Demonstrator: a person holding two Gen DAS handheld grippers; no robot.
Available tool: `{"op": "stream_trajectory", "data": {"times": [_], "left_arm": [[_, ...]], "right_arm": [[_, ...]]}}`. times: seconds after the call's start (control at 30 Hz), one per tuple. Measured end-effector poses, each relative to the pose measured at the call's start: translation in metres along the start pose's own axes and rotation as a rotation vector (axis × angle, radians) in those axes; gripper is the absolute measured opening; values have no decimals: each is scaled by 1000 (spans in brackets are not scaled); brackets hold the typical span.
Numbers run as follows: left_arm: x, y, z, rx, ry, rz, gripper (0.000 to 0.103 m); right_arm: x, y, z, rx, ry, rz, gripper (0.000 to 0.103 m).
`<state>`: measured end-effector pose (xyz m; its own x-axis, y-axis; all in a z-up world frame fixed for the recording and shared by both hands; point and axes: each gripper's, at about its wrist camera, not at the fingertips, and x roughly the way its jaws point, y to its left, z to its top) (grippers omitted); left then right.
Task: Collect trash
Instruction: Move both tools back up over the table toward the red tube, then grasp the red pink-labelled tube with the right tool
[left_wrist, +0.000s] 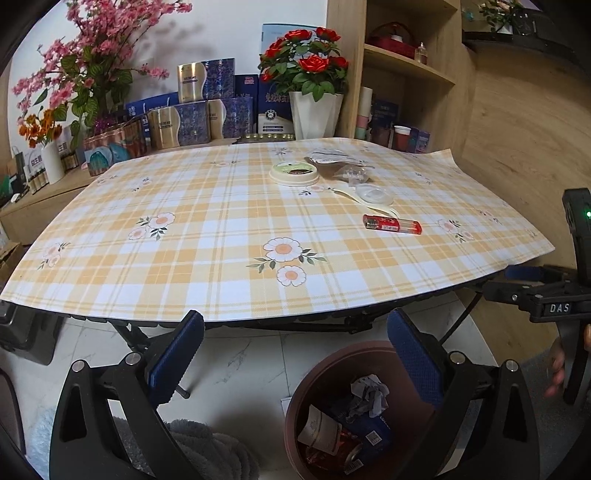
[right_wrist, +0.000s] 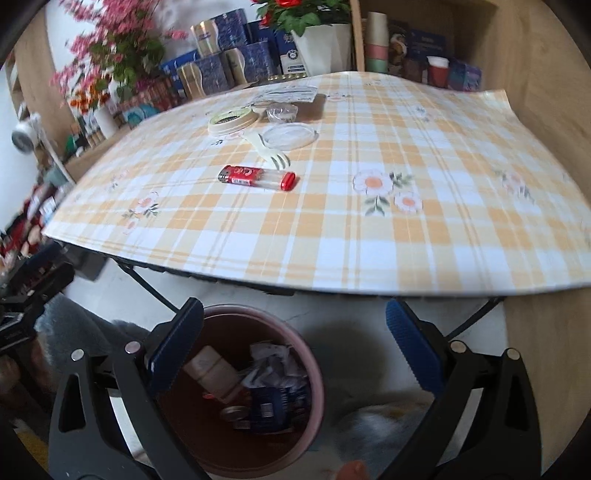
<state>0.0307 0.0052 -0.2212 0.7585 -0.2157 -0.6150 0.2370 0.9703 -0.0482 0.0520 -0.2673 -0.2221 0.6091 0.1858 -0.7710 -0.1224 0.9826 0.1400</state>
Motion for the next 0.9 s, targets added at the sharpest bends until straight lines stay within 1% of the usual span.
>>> {"op": "stream_trajectory", "data": {"times": [0.17, 0.3, 0.37, 0.4, 0.5, 0.6, 0.63, 0.7, 0.77, 0.83, 0.9], "left_arm": [[1, 6, 3, -26, -20, 40, 97], [4, 15, 5, -61, -26, 52, 97], [5, 17, 6, -71, -28, 62, 97], [6, 19, 7, -76, -31, 66, 97], [9, 22, 9, -91, -36, 75, 97], [11, 27, 10, -113, -41, 92, 97], [12, 30, 10, -124, -43, 101, 97], [12, 34, 12, -139, -48, 114, 97], [14, 39, 12, -159, -48, 115, 97], [14, 43, 13, -175, -47, 112, 97], [16, 47, 13, -190, -44, 112, 97]], "right_arm": [[6, 5, 28, -83, -17, 2, 97], [16, 14, 54, -160, -30, 16, 97], [24, 21, 67, -193, -17, 14, 97], [28, 23, 73, -189, -12, 15, 97], [43, 29, 85, -91, 4, 52, 97], [57, 36, 89, 23, 6, 43, 97], [65, 38, 90, 89, 13, 36, 97], [77, 42, 91, 162, 27, -10, 97], [87, 45, 92, 255, 24, -43, 97], [94, 50, 94, 305, 19, -103, 97], [100, 54, 97, 323, 18, -152, 97]]}}
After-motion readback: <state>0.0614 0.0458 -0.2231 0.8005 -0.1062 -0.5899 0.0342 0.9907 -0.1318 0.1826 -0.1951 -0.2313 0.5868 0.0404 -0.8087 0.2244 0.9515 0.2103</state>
